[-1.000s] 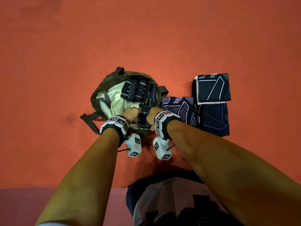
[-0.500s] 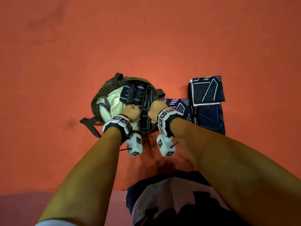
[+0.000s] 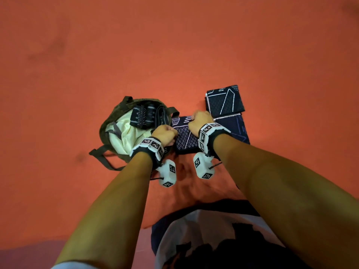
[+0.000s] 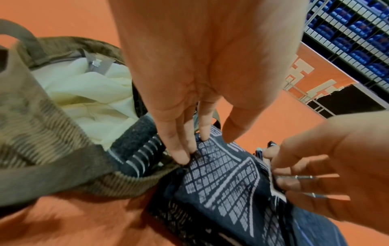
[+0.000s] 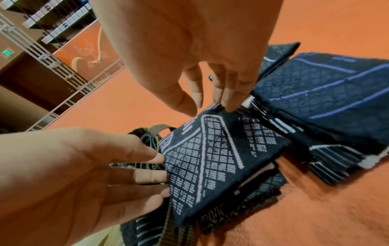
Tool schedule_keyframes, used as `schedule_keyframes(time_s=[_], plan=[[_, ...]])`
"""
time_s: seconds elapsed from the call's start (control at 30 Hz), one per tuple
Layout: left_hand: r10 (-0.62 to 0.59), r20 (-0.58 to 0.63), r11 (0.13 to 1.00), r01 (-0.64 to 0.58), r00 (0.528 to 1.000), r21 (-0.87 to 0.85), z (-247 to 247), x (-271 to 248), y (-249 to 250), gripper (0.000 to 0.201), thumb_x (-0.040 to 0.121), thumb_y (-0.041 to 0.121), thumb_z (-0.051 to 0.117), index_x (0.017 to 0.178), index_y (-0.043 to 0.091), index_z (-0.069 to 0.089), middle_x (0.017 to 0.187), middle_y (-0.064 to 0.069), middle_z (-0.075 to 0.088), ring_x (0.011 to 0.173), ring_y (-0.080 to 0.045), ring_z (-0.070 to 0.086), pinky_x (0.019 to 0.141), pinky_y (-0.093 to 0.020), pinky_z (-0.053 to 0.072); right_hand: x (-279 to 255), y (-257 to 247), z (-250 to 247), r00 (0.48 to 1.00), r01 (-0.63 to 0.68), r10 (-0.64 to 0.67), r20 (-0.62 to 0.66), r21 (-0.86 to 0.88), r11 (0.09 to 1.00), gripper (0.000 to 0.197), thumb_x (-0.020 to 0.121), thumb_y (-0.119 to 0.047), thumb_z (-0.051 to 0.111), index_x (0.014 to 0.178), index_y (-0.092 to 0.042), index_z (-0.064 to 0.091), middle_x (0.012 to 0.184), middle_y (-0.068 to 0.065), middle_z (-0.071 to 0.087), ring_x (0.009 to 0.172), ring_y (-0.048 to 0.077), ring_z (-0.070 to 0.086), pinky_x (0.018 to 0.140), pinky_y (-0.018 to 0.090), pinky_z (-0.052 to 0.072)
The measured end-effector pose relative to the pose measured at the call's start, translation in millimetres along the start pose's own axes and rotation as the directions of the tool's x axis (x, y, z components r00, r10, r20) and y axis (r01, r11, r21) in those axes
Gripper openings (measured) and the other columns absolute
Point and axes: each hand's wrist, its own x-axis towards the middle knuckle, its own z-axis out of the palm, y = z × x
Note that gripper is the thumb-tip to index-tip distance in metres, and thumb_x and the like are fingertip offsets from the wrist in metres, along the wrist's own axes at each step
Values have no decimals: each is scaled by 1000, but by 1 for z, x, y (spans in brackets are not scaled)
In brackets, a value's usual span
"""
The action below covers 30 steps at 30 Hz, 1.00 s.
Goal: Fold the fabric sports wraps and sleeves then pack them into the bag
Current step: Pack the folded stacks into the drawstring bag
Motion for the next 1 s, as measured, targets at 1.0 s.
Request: schedule_keyframes(time_s=[1.0], plan=[[-128,77,970,108,989,216,22,56,-10,59,75,33,72,127,14,51,119,-7,66,106,-28,64,102,-45,49,33,27,44,912,-386,347,219,168,907,91,85,-16,65,156,-8,8,141,19,47,118,36,59,92,38,53]])
